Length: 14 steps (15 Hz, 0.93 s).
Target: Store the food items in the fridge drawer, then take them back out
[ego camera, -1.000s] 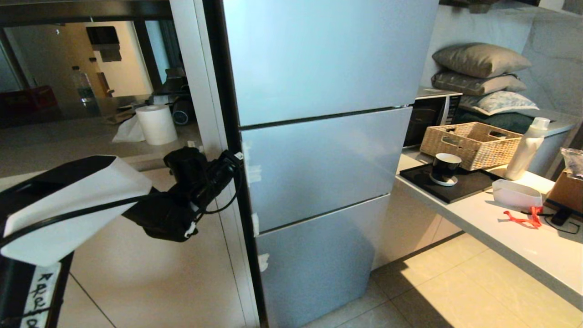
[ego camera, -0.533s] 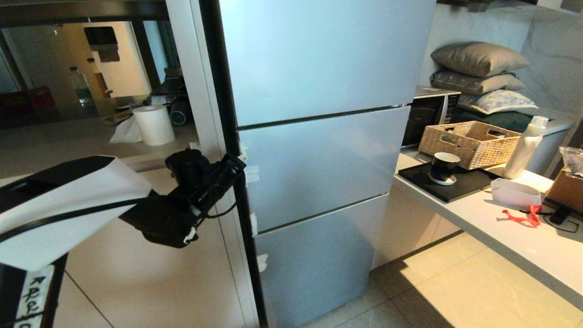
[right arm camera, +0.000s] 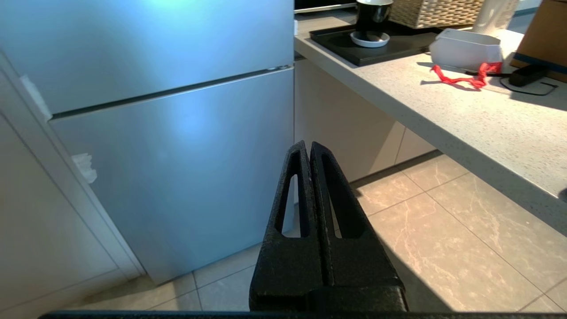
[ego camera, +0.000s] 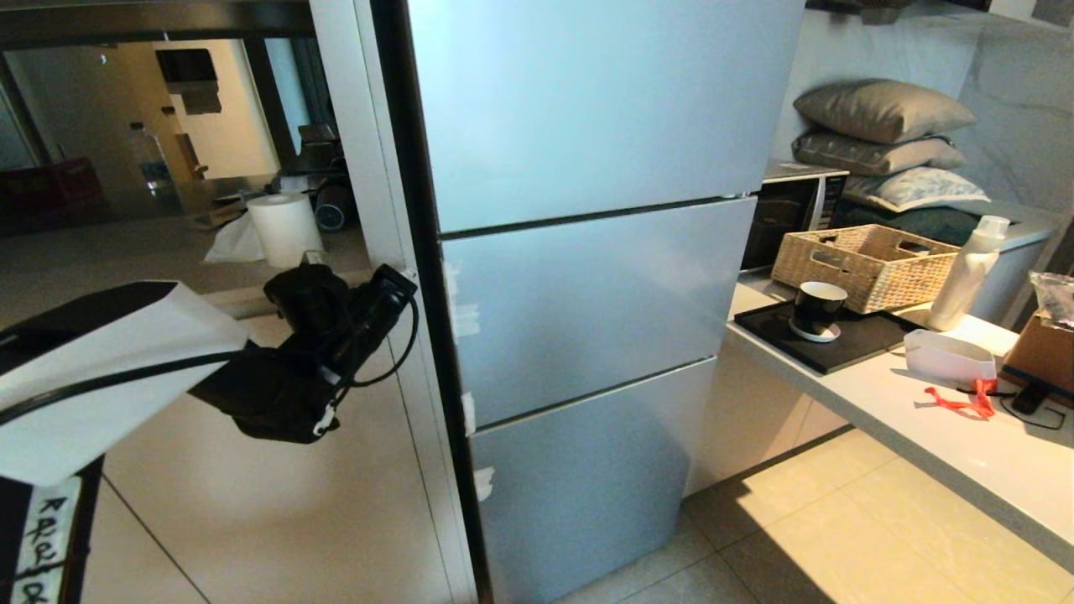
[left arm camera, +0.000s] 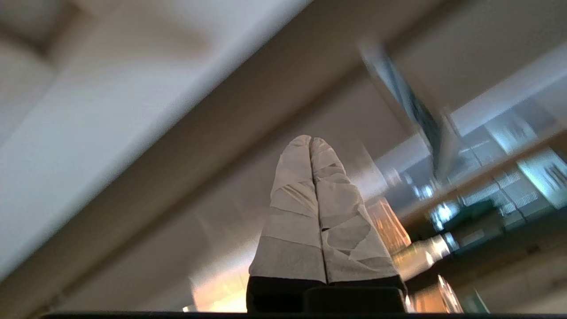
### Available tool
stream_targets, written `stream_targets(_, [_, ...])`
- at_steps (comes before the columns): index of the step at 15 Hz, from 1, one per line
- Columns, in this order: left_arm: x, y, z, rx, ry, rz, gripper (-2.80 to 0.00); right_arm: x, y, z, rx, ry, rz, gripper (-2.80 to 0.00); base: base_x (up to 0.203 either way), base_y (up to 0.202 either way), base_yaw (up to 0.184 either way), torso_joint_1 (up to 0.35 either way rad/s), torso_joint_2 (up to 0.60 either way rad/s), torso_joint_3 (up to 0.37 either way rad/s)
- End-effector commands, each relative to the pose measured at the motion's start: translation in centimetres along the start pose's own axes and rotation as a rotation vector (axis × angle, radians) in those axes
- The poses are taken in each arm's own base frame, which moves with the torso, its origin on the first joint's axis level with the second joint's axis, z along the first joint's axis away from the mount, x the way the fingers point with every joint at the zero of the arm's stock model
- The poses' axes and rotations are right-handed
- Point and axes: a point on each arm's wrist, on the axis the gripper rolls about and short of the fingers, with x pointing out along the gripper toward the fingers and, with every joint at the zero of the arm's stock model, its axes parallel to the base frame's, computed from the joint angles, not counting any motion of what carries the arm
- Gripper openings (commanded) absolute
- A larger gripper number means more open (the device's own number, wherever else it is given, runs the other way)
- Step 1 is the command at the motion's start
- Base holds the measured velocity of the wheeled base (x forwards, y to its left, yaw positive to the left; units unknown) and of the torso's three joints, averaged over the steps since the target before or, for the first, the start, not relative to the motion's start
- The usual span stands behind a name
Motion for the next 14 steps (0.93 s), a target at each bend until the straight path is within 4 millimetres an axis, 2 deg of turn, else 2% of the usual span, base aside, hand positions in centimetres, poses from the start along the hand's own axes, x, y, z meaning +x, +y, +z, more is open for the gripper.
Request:
stream_targets(1, [1.3, 0.6, -0.4, -0.004, -0.002, 0.0, -2.8, 0.0, 0.0, 0.0, 0.0, 0.001, 0.001, -2.8, 0.0, 0.0, 0.0, 0.0, 0.0, 0.0])
stream_targets(5, [2.2, 1.0, -0.8, -0.005, 0.021, 0.021, -2.8, 0.0, 0.0, 0.0, 0.0, 0.001, 0.001, -2.8, 0.0, 0.0, 0.0, 0.0, 0.0, 0.0])
stream_targets(14, [2.6, -0.6, -2.1, 0.006, 0.074, 0.033, -2.8, 0.0, 0.0, 0.0, 0.0, 0.001, 0.001, -2.8, 0.0, 0.0, 0.0, 0.0, 0.0, 0.0])
